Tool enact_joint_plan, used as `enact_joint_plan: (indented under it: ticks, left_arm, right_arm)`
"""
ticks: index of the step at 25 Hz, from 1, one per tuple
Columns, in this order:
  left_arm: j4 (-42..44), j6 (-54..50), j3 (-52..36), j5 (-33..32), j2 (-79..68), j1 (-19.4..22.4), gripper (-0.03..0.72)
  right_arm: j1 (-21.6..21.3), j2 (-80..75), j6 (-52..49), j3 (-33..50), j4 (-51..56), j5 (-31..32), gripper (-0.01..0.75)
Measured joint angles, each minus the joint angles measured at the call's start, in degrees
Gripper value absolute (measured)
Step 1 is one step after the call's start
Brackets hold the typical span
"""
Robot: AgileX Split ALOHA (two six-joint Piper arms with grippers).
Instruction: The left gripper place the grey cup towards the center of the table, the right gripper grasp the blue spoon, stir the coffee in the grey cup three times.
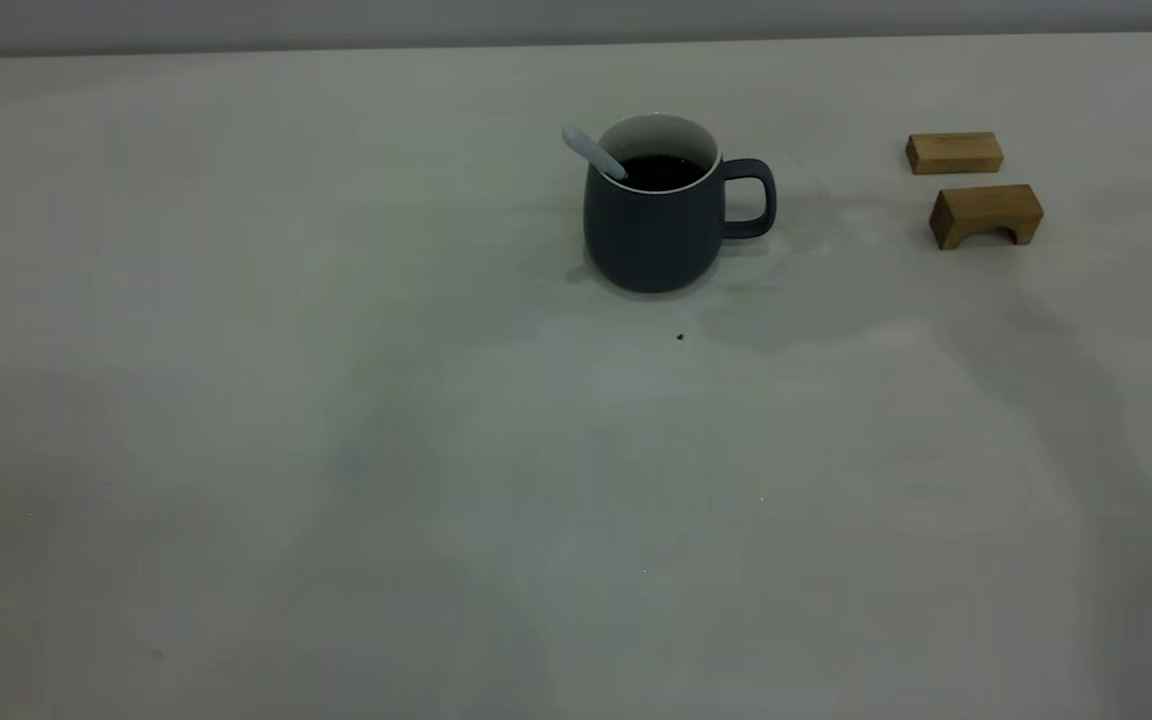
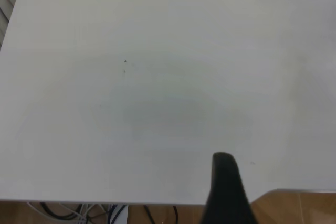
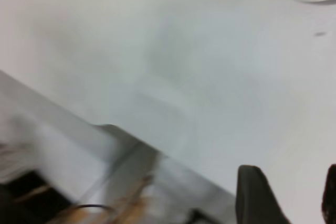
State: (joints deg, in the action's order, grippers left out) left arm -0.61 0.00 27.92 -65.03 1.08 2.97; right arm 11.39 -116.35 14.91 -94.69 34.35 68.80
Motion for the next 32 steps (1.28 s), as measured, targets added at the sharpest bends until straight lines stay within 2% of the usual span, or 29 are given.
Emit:
enact_joint_plan:
  ticks: [6,9,19,26,30,32]
  left_arm:
    - [0.00,0.00,0.00,0.00,0.00,0.00,0.585]
    - [0.00,0.00,0.00,0.00,0.00,0.00,0.585]
    - [0.00,0.00,0.00,0.00,0.00,0.00,0.585]
    - [0.00,0.00,0.00,0.00,0.00,0.00,0.585]
    - [0.00,0.00,0.00,0.00,0.00,0.00,0.585]
    - [0.00,0.00,0.00,0.00,0.00,0.00,0.585]
  right_arm:
    - [0.19,13.07,0.87,0.25,-4.63,0.98,0.232]
    - [0.19,19.25,1.53,0.38,-6.35,1.35,0.207]
    - [0.14,36.52,-7.45,0.45,-23.08,2.11,0.206]
    - [0.14,53.16,-8.19,1.64,-25.26,2.11,0.216]
    - [0.14,65.26,-7.97,6.97,-25.78,2.11,0.223]
    - [0.14,72.39,-7.23,12.28,-26.93,2.11,0.227]
